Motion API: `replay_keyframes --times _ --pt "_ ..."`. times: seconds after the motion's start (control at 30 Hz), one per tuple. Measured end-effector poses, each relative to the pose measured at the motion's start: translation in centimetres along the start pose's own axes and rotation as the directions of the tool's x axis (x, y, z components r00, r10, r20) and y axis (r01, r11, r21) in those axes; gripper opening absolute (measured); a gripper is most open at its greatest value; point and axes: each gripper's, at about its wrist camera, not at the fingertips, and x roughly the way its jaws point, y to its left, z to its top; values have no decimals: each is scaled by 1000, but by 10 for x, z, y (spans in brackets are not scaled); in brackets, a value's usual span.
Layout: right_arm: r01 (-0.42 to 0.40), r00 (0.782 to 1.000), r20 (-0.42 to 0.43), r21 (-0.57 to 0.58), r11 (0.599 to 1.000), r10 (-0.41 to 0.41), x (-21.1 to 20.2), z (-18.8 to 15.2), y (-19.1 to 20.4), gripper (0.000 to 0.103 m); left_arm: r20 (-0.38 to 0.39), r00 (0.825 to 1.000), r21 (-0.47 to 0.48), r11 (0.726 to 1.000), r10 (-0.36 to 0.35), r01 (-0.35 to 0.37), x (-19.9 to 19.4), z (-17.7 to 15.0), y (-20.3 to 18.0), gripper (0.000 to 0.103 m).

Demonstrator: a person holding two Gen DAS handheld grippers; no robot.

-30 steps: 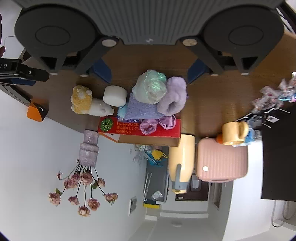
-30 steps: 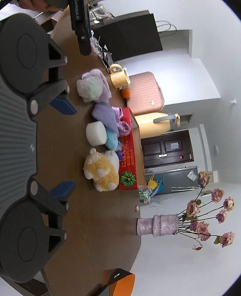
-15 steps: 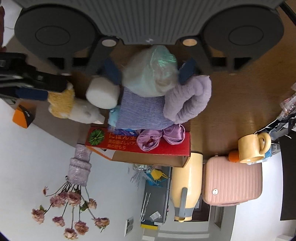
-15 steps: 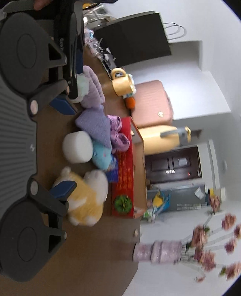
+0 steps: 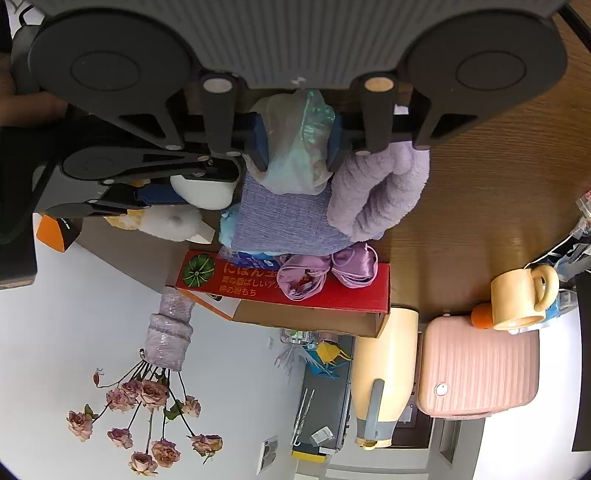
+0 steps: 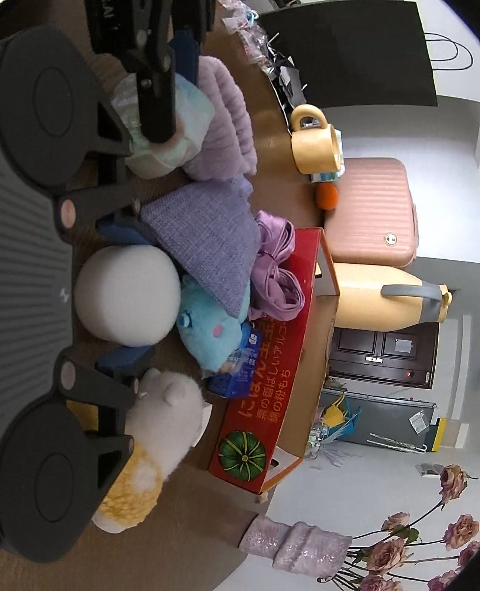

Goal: Organize soft objects
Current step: 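Grasp the clear plastic bag with the left gripper while the right grasps the white foam cylinder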

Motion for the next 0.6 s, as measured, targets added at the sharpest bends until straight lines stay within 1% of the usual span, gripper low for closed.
replay_keyframes --times 0.17,0.37,0.5,0.6 --pt "-18 999 37 37 999 17 -24 -5 -5 53 16 1000 14 1000 -8 8 -11 1 -7 31" --pt "-33 993 118 64 997 25 -84 -19 -11 53 71 997 42 999 -30 27 -43 0 -25 31" --pt "-33 989 150 92 995 19 -117 -30 -16 53 106 992 57 996 -73 67 -64 0 -37 31" --pt "-45 985 170 114 992 25 -130 -32 -23 53 115 988 53 994 -102 97 -72 3 -40 31"
